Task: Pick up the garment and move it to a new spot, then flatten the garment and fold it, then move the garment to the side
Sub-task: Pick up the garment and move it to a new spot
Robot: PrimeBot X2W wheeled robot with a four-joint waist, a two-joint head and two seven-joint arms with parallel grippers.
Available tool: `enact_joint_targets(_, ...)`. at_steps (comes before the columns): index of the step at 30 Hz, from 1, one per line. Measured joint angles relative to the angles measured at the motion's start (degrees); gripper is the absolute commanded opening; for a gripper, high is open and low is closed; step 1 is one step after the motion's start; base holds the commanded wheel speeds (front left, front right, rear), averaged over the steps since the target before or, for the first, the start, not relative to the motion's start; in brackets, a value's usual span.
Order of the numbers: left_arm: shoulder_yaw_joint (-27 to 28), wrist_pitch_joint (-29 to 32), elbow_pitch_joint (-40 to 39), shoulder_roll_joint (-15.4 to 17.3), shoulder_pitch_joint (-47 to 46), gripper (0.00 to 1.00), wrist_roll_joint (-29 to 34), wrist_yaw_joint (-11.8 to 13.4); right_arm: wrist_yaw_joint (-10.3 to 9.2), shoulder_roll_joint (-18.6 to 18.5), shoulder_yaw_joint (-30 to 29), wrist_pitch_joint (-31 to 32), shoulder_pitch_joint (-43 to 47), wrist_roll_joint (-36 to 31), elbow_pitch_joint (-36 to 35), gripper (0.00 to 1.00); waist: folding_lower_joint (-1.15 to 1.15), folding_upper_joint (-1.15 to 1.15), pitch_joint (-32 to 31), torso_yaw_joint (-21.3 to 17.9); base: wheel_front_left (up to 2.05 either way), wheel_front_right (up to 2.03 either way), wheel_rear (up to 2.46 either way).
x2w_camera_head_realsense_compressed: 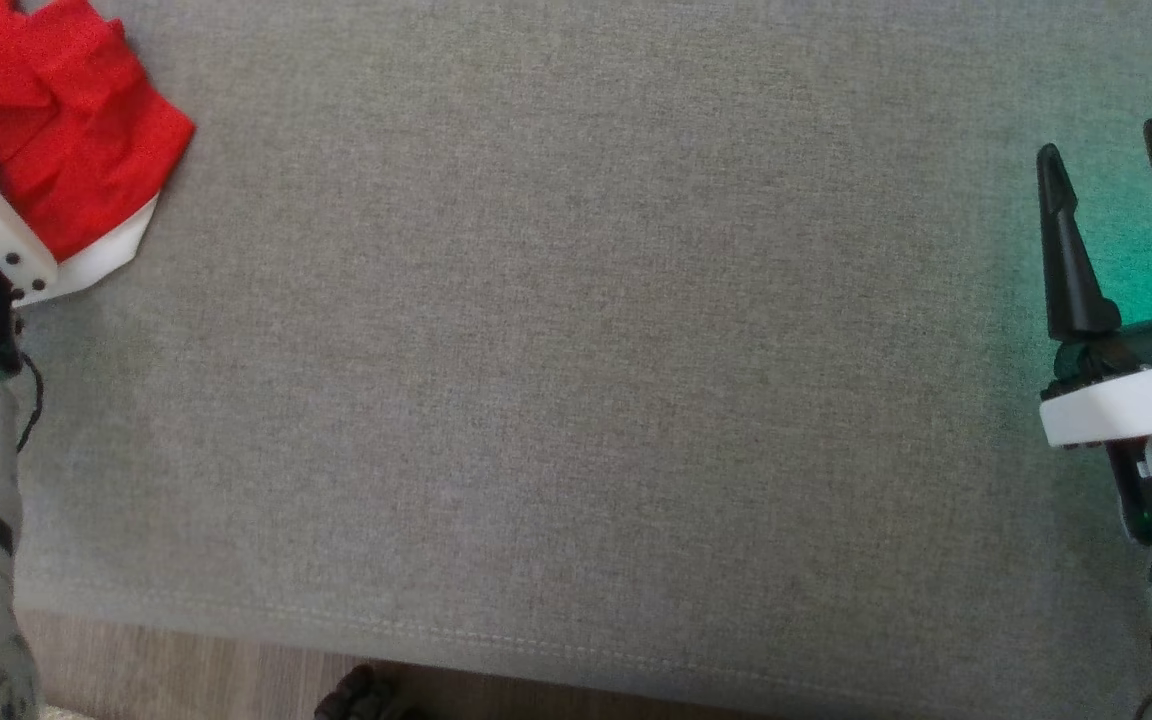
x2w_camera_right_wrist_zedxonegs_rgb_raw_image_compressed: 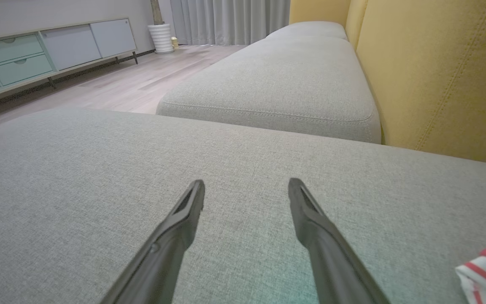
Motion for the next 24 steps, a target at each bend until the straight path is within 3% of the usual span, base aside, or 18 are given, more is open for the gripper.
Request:
enact_joint_targets(1,0.2,-0.49,0.52,0.05,-0.38,0.03,-0.31,0.1,0.0,-0.01,0.0,0.0,0.0,0.0,-0.04,1.0,0.0,0.0,0.16,-0.07,0.0,0.0,0.0)
enact_joint_targets(2,0.27,-0.63,1.41,0.14,-0.82,0.0,-0.34,0.0,0.0,-0.02,0.0,0.0,0.0,0.0,-0.09,1.0,0.0,0.0,0.27,-0.15,0.0,0.0,0.0)
enact_joint_targets(13,-1.34,-4.82,5.56,0.34,-1.6,0.0,-0.3,-2.93,0.0,-0.35,-0.75,0.03,0.1,0.0,0.03,1.0,0.0,0.0,-1.32,-0.12,0.0,0.0,0.0)
enact_joint_targets(24,-3.74,-12.2,5.1,0.4,-2.2,0.0,0.26,-6.61,0.0,2.83,0.21,-2.13,0.2,0.08,4.95,1.0,0.0,0.0,-7.94,0.06,0.0,0.0,0.0)
